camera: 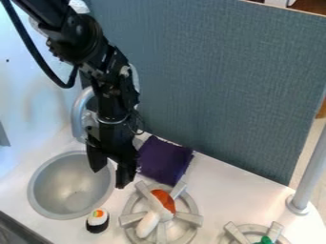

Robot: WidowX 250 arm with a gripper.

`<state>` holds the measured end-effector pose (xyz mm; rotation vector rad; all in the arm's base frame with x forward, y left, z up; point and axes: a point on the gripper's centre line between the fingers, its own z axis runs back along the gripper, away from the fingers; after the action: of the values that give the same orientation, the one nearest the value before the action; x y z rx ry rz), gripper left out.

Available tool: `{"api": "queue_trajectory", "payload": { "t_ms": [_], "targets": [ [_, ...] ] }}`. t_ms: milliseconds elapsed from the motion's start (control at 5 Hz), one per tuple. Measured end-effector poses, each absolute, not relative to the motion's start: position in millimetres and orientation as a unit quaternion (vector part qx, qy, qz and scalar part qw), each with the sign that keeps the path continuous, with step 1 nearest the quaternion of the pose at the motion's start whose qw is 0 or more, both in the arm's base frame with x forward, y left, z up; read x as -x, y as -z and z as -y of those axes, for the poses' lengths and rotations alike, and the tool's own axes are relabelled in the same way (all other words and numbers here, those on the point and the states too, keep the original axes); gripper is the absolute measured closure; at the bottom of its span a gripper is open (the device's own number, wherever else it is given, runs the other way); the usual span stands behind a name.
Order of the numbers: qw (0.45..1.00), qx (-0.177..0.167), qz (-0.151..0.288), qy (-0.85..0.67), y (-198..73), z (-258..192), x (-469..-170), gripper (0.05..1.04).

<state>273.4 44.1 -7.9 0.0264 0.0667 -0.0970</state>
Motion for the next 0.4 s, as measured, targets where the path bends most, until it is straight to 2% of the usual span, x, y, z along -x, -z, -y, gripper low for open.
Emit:
{"api": "queue_trajectory", "payload": {
  "t_ms": [200, 400],
  "targets": [
    [0.998, -0.010, -0.049, 0.049, 16.5, -43.3, -267.5, 0.083],
    [0.995, -0.030, -0.051, 0.080, 25.9, -49.3, -258.8, 0.083]
  ]
}}
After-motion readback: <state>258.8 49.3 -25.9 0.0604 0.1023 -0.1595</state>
